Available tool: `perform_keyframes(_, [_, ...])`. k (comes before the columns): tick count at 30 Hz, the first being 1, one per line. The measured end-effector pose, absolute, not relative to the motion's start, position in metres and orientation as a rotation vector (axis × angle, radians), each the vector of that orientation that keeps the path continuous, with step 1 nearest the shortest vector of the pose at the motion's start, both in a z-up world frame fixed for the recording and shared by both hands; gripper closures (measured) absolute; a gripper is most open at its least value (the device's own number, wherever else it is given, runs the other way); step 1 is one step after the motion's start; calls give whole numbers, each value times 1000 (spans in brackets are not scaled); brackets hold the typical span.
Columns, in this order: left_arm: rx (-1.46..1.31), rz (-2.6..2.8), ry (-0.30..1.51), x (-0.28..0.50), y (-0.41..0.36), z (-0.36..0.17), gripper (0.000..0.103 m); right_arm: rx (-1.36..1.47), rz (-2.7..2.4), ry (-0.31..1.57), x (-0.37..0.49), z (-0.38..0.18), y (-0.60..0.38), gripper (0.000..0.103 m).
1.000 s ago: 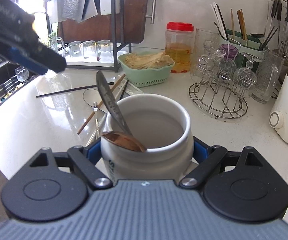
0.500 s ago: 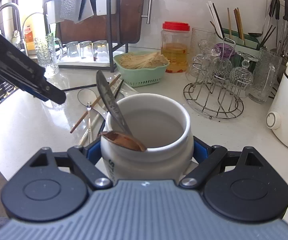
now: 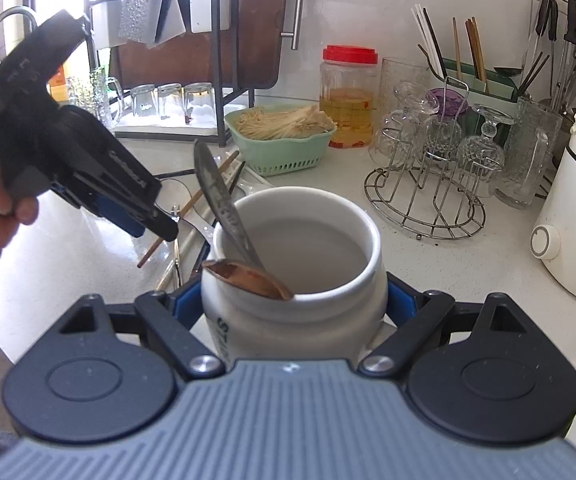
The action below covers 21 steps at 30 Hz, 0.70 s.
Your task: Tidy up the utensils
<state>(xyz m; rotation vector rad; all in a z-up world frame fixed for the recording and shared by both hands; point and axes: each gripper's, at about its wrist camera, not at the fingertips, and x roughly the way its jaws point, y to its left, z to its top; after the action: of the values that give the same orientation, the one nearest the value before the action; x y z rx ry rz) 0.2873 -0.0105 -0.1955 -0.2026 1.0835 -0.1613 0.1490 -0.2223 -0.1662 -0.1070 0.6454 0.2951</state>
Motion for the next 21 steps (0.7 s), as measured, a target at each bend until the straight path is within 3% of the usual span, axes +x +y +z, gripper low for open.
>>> perform_keyframes(2, [-176,-163,1068,290,-14,-195,66,-107,293,641,148,-166,-222,12])
perform_keyframes(4, [-192,-161,1072,294,-15,-196,76,-106,292,636,148,-167,-222,12])
perform_keyframes(7, [-215,-173,1083,299,-17,-198,82,-108,291,632,148,-167,-222,12])
perform_keyframes(21, [-328,-89,1201,308,-14,-214,82,-112,302,627,149,-167,-223,12])
